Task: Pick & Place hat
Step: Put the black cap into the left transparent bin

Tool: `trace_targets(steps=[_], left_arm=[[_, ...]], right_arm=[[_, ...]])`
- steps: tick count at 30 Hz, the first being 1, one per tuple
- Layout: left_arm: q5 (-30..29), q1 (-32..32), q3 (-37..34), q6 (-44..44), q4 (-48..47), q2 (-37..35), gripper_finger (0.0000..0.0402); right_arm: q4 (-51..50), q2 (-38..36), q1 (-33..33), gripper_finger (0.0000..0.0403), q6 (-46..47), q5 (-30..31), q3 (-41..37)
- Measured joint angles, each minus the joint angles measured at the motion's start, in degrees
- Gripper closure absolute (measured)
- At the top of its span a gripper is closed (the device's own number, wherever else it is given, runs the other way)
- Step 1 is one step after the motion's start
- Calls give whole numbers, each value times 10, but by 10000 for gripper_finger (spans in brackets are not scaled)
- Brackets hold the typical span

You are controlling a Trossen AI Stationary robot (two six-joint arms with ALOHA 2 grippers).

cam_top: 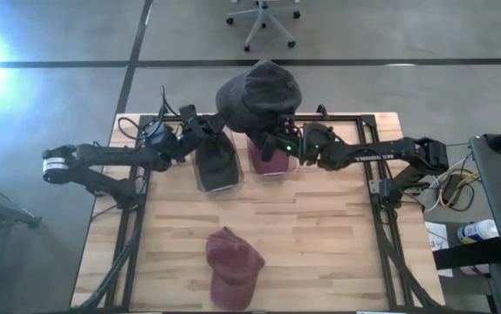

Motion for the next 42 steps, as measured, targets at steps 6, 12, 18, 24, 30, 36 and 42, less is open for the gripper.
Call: trace_targets(steps=[6, 12, 18, 24, 30, 36, 42], left_arm=[[-11, 0, 0, 4, 1, 0, 392], [-9, -5, 0, 10, -31, 1, 392], [-9, -10, 1, 1, -69, 1, 391], [-3, -10, 1, 15, -127, -10, 330], [23, -11, 0, 57, -291, -60, 230], [30, -13, 0, 104, -463, -149, 197], [-28, -13, 0, 123, -581, -239, 196]], right_arm=[[-3, -12, -4, 203, -10, -2, 6], [-9, -26, -14, 269, 5, -4, -18], [-22, -27, -18, 362, 6, -30, -17], [-66, -35, -18, 387, -4, -34, -17], [-165, -66, -22, 389, -48, -28, -17], [-302, -100, -57, 389, -27, -74, -16], [-349, -56, -100, 389, 30, -317, -2]])
